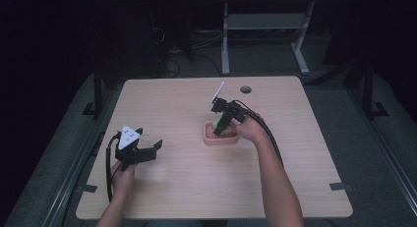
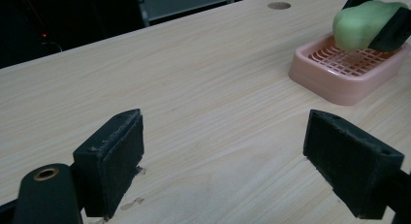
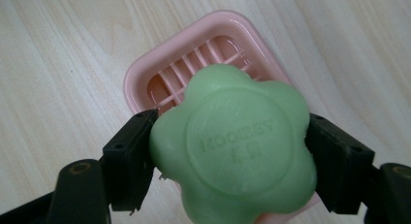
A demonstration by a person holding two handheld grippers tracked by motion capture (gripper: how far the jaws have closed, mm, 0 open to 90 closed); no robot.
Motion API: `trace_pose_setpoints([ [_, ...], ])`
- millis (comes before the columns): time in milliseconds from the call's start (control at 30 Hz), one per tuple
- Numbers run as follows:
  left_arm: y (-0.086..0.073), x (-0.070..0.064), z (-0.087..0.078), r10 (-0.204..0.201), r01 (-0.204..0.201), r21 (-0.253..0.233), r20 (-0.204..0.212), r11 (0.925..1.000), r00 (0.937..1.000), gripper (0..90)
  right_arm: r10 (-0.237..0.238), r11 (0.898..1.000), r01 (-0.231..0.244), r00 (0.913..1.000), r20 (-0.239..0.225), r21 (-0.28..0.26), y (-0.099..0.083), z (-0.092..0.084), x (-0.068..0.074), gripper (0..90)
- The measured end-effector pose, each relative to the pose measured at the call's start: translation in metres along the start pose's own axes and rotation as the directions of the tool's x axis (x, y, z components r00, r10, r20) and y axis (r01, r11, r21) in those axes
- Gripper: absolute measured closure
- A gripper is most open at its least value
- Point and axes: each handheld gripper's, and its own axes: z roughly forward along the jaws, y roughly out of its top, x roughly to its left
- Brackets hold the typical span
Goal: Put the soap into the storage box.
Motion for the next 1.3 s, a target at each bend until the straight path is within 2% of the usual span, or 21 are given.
trace_pose_setpoints([
  [633,0.000,0.001,-0.001,-0.007,0.007,-0.006,0.000,1.0000,1.0000,14.3,0.014,1.000,-0.015,0.9996,0.023,0.012,0.006,0.011,0.000,25.6],
  [1300,0.000,0.002,-0.001,-0.014,0.014,-0.008,-0.002,0.9999,0.9999,14.3,0.022,0.999,-0.023,0.9994,0.025,0.027,0.006,0.017,-0.001,25.5],
])
